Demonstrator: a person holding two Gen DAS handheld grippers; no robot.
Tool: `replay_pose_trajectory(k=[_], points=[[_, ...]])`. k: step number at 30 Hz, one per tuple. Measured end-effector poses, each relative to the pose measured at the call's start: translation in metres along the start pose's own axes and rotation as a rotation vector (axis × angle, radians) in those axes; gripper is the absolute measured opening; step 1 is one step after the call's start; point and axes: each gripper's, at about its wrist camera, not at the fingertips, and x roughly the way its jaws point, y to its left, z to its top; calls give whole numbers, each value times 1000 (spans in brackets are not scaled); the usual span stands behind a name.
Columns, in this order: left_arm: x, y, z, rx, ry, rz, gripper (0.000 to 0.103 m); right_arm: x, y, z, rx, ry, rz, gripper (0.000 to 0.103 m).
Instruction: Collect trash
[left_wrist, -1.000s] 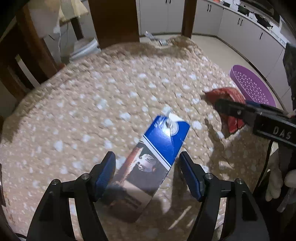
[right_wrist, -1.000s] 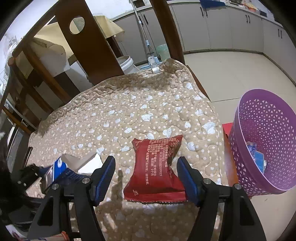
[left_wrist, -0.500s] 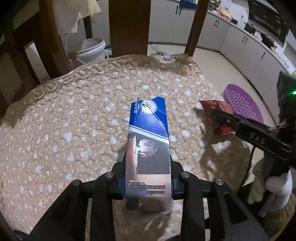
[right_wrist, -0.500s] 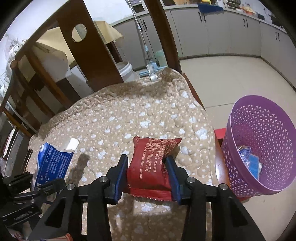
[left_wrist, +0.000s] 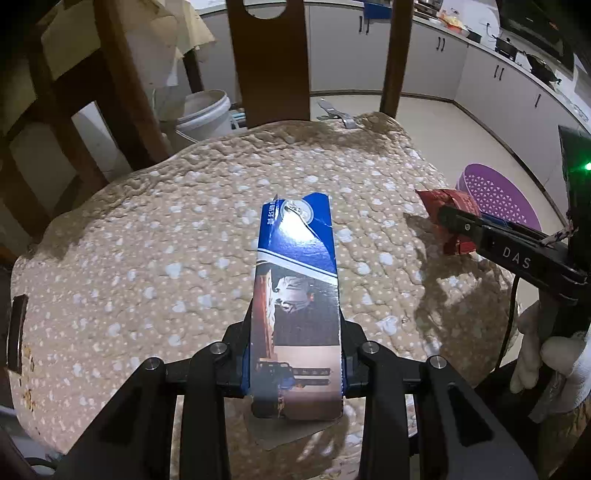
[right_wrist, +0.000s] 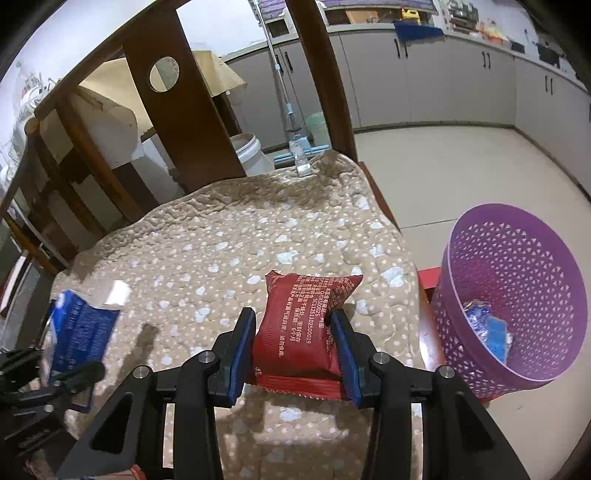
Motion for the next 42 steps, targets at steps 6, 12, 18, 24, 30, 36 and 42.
replay_pose_trajectory(k=[6, 12, 18, 24, 30, 36, 42], points=[[-24, 12, -7, -39, -48, -17, 32, -15, 19, -9, -70, -76, -88, 45], [-51, 20, -18, -52, -93, -27, 32, -44, 45, -38, -95, -32, -65, 45], [-87, 25, -33, -46, -150, -24, 32, -93, 75, -57, -123, -21, -57, 45], [-114, 39, -54, -65, -173, -2, 32, -126, 106, -60, -172, -51, -79, 45], [-127, 61, -72, -125, -171, 2, 32, -136, 132, -62, -216, -51, -88, 45], [-132, 79, -81, -172, -167, 18, 32, -137, 150, -66, -255, -46, -78, 45], [-130, 82, -86, -183, -161, 18, 32, -136, 152, -68, -266, -44, -72, 45]])
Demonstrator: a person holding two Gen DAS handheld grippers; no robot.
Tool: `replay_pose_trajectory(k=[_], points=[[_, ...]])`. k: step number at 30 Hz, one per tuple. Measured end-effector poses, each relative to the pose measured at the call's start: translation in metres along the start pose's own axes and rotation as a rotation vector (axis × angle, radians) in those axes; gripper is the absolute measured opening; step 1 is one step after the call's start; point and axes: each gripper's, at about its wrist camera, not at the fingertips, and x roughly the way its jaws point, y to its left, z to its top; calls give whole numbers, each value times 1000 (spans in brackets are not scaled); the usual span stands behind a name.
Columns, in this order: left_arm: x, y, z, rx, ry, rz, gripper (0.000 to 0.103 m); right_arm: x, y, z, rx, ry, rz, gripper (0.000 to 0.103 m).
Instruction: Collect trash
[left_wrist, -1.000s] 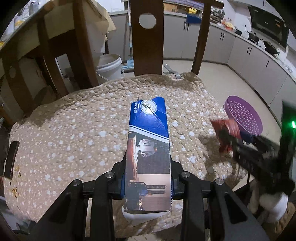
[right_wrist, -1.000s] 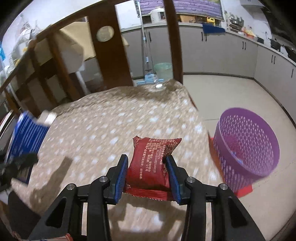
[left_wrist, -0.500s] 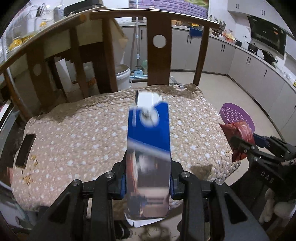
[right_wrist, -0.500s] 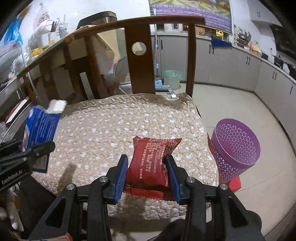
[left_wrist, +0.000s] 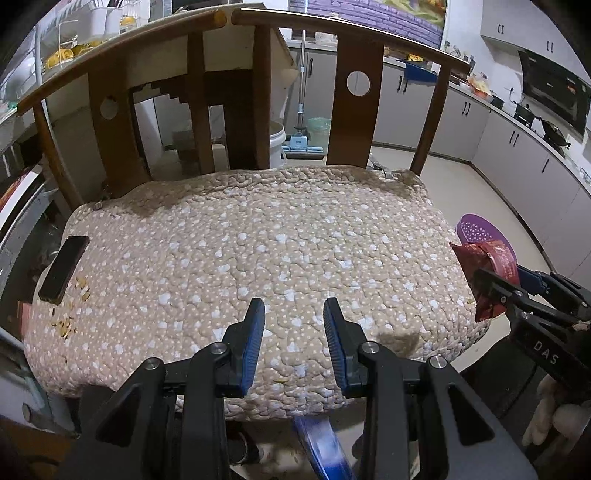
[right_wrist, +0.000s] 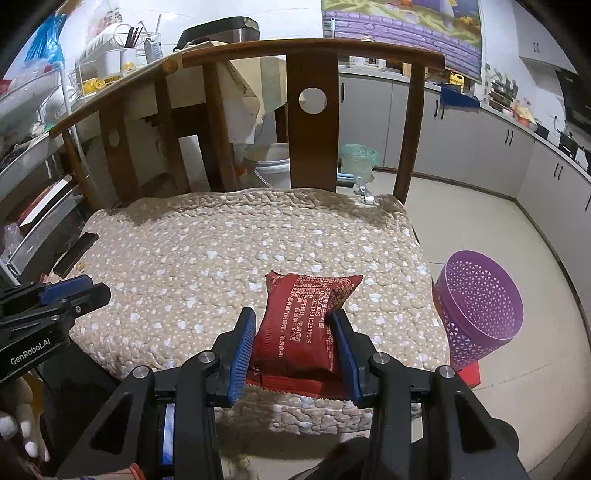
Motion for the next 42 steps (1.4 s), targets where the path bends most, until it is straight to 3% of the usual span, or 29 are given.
replay_pose_trajectory(k=[13, 18, 21, 23, 25, 28, 29, 32, 36, 40, 42], points=[[31, 14, -14, -26, 62, -35, 32, 40, -13, -17, 41, 93, 56, 45], [57, 31, -16, -47, 104, -18, 37, 79, -29, -9, 21, 131, 42, 45], [71, 47, -15, -74, 126, -8, 39, 118, -42, 11, 6, 125, -6, 46], [79, 55, -13, -81, 131, 3, 44, 136, -49, 24, 7, 121, -31, 53], [86, 64, -8, -91, 127, 8, 56, 148, -52, 35, 8, 107, -60, 73], [103, 78, 6, -113, 109, 14, 62, 163, -40, 50, -104, 97, -171, 91], [109, 82, 12, -119, 104, 15, 62, 176, -34, 55, -177, 109, -272, 91], [133, 95, 25, -128, 100, 37, 62, 217, -38, 67, -234, 172, -414, 92], [161, 116, 39, -123, 108, 85, 62, 252, -34, 84, -287, 242, -494, 91], [181, 138, 40, -155, 127, 104, 65, 261, -3, 102, -343, 221, -484, 91], [188, 146, 39, -179, 140, 111, 67, 258, 10, 110, -309, 203, -399, 92]])
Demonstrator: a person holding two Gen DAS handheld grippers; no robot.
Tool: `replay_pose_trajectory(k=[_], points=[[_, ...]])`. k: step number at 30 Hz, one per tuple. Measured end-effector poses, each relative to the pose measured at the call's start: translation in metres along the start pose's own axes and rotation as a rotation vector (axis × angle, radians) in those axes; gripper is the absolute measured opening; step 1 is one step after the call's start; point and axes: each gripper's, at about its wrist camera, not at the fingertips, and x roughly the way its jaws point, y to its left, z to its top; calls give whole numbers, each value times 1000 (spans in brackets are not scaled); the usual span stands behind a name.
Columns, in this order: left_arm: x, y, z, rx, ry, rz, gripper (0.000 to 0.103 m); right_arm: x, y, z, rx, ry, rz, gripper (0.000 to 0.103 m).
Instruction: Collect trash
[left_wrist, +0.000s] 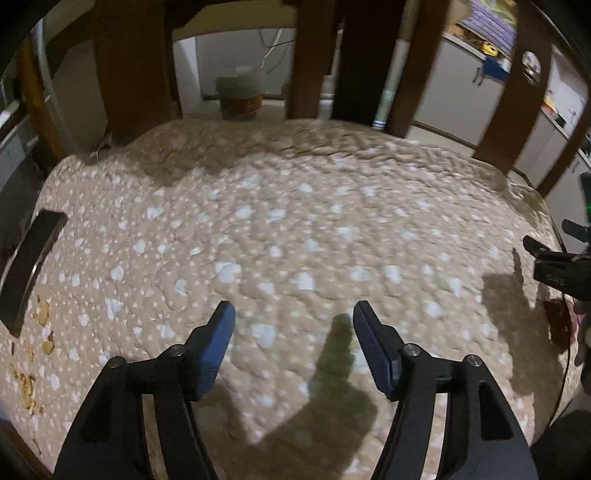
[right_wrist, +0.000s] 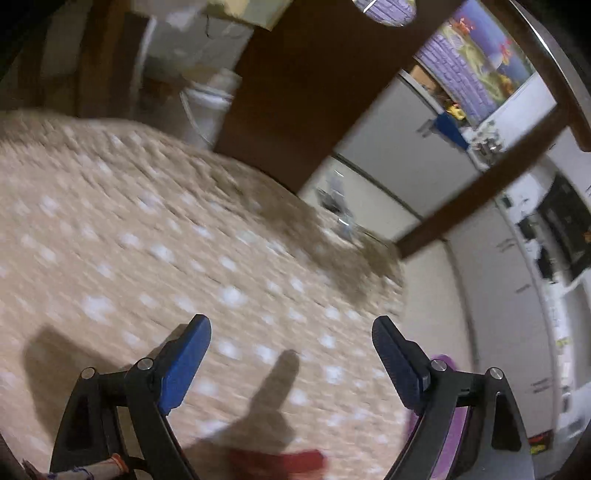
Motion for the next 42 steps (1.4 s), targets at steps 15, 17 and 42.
replay_pose_trajectory(k=[15, 17, 42], points=[[39, 9, 50, 65, -17, 86, 76, 39, 21, 20, 212, -52, 410, 103], [47, 14, 50, 43, -2, 57, 79, 34, 20, 16, 217, -46, 415, 103], [64, 27, 50, -26, -28, 29, 103, 31, 17, 15, 215, -49, 418, 103]])
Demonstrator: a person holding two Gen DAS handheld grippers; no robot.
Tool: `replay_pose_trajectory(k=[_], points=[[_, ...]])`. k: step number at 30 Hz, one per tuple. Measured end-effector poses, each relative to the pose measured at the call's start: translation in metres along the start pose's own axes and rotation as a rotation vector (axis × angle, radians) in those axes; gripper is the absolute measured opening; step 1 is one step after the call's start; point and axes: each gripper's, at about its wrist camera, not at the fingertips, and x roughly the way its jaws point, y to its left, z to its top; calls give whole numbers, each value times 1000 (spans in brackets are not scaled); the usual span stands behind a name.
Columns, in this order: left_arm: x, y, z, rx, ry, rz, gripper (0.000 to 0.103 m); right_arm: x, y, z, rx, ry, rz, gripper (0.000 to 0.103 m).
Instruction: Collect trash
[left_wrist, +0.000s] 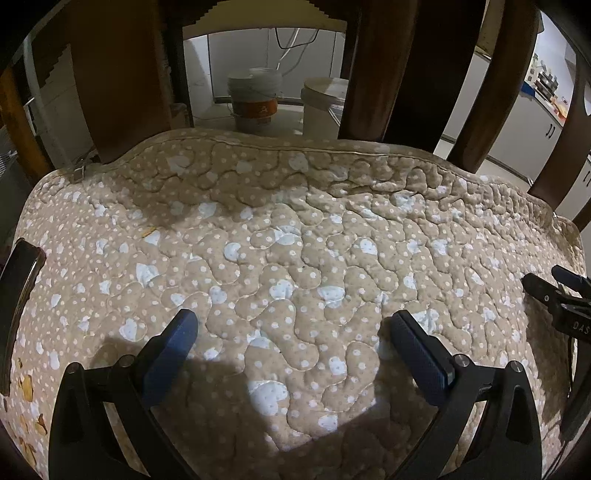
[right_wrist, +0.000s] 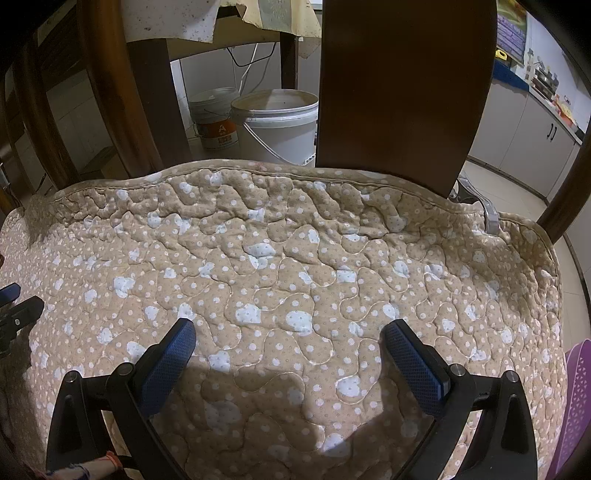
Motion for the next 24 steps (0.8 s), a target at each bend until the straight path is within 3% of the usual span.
replay_pose_trajectory(k=[24], points=[[0, -2, -1, -2, -2, 3, 103, 0, 0, 0, -2, 0, 1, 103]])
